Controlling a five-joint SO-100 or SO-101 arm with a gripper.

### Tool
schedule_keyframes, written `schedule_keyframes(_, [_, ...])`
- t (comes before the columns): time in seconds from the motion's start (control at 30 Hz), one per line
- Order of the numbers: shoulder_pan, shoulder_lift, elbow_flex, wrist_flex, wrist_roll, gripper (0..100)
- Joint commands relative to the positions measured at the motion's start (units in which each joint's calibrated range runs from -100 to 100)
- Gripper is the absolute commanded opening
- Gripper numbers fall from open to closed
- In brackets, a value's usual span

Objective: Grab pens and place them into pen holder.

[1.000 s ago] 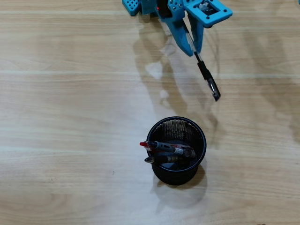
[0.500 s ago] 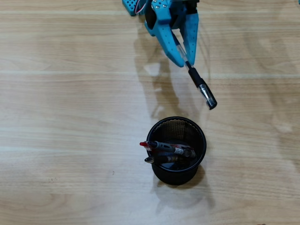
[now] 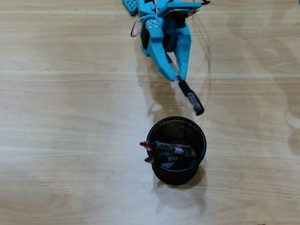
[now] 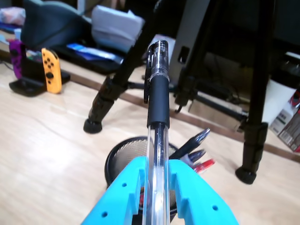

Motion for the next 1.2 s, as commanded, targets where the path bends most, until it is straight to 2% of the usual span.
schedule_keyframes(0.0, [0.5,1.6,-1.8,-1.4,-0.1,2])
schedule_keyframes(0.53, [0.5,12.9,-7.1,-0.8,-0.1,2])
schedule_keyframes(0.93, [1.4,14.4,-7.3,-1.4,0.1,2])
schedule_keyframes(1.03, [1.5,14.3,-11.4,-1.5,0.2,2])
schedule_keyframes(1.17, [1.5,14.3,-15.9,6.7,0.3,2])
